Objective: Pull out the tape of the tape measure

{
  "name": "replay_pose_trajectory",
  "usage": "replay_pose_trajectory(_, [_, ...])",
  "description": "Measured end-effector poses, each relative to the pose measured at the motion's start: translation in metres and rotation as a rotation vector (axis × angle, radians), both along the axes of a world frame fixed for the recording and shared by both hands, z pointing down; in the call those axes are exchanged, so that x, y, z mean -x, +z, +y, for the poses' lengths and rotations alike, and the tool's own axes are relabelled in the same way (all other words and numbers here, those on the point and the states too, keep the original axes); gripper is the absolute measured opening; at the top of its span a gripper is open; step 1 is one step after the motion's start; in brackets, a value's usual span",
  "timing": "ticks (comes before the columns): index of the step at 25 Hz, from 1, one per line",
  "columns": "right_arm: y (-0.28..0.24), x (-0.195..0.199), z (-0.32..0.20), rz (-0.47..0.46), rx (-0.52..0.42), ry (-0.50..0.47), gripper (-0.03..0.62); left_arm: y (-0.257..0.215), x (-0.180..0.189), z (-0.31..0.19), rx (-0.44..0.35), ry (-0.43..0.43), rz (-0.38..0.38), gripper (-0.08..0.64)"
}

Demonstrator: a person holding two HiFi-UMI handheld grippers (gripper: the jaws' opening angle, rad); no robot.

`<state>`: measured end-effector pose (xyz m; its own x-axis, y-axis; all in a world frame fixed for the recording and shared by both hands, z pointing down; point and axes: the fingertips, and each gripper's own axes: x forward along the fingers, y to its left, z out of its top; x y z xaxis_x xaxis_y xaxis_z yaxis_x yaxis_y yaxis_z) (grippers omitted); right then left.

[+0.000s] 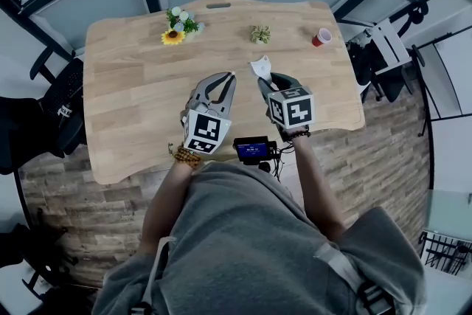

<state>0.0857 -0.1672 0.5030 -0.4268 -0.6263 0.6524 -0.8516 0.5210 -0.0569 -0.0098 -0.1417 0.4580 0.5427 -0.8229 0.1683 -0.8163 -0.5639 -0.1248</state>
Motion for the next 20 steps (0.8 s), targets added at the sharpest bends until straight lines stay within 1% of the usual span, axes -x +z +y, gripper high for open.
replay_pose_trajectory(4, [0.002,-0.008,-0.003,0.011,0.008,0.026,0.133,0.000,0.002,0.000,0.001,-0.002,0.006,0.034])
replay_pose_trajectory(11, [0.002,-0.022,-0.009,0.010,0.003,0.044,0.133,0.000,0.004,0.001,0.006,-0.006,0.014,0.034])
replay_pose_trajectory(20, [0.007,-0.031,-0.009,0.016,0.019,0.075,0.135,0.001,-0.003,0.004,0.005,0.017,-0.001,0.034])
